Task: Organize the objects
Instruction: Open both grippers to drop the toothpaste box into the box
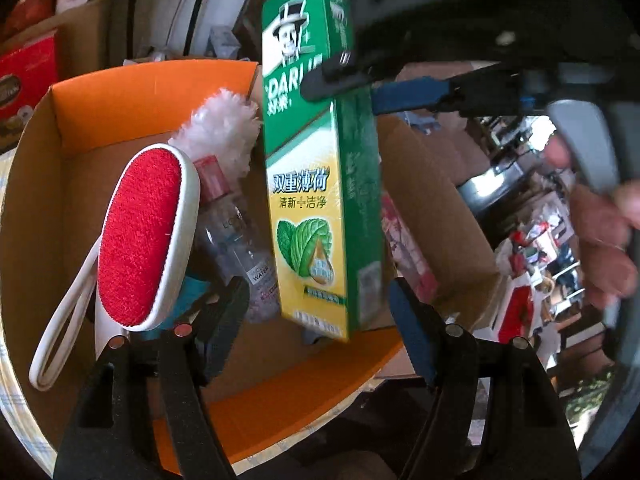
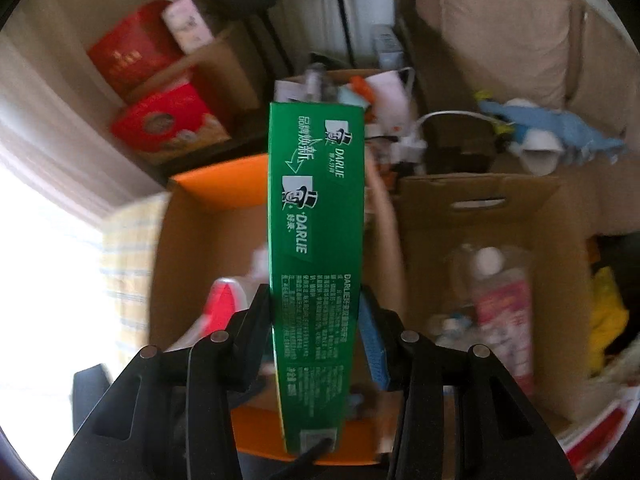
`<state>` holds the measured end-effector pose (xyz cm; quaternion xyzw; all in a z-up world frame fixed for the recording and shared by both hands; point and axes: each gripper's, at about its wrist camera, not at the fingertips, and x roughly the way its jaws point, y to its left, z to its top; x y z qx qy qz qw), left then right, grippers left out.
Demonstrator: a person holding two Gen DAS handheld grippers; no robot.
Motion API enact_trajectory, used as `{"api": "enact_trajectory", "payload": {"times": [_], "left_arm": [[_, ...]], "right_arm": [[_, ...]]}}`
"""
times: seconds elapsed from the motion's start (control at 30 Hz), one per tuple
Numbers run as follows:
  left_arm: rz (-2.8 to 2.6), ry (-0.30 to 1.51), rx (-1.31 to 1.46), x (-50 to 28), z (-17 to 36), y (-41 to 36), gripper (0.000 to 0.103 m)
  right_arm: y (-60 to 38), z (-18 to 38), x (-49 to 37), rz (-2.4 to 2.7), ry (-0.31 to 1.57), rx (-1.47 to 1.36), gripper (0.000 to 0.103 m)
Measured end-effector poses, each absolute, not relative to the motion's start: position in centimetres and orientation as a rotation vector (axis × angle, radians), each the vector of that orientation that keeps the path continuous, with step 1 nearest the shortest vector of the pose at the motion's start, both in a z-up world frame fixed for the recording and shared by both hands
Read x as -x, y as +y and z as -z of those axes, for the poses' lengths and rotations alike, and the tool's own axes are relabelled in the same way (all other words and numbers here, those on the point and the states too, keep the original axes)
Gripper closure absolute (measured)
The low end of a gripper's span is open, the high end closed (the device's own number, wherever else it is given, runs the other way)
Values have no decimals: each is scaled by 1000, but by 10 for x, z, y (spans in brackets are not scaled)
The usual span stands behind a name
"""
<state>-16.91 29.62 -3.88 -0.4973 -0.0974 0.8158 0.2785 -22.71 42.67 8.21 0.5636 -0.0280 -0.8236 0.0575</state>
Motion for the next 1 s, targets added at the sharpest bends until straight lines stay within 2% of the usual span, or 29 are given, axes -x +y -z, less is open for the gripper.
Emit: {"api": "enact_trajectory", "payload": {"times": [0.17,0.5,0.57,0.6,0.67,0.8,0.87,0.93,1.0], "left_arm": [[-2211,-255,1314,164,24,282,34],[-2323,-231,1293,158,-4,237,19],[-2335,-244,1288,156,-11,231,16],[-2342,-243,1289,157,-11,227,16],[-2360,-225,1287,154,-16,218,16],[-2391,-195,1286,150,-23,201,13],[-2416,-192,1281,149,-26,191,7],[-2441,-196,1279,147,-27,177,6],[-2467,-205,1290,147,-27,161,6]], "right_arm": [[428,-60,233,2489,-25,-1766,61],[414,-47,239,2521,-6,-1765,60],[412,-49,237,2533,-13,-1750,53],[410,-51,237,2541,-7,-1742,41],[406,-57,235,2570,24,-1719,34],[396,-74,226,2605,18,-1635,33],[387,-86,221,2610,6,-1566,29],[375,-94,219,2615,11,-1517,24],[361,-101,216,2602,22,-1478,24]]}}
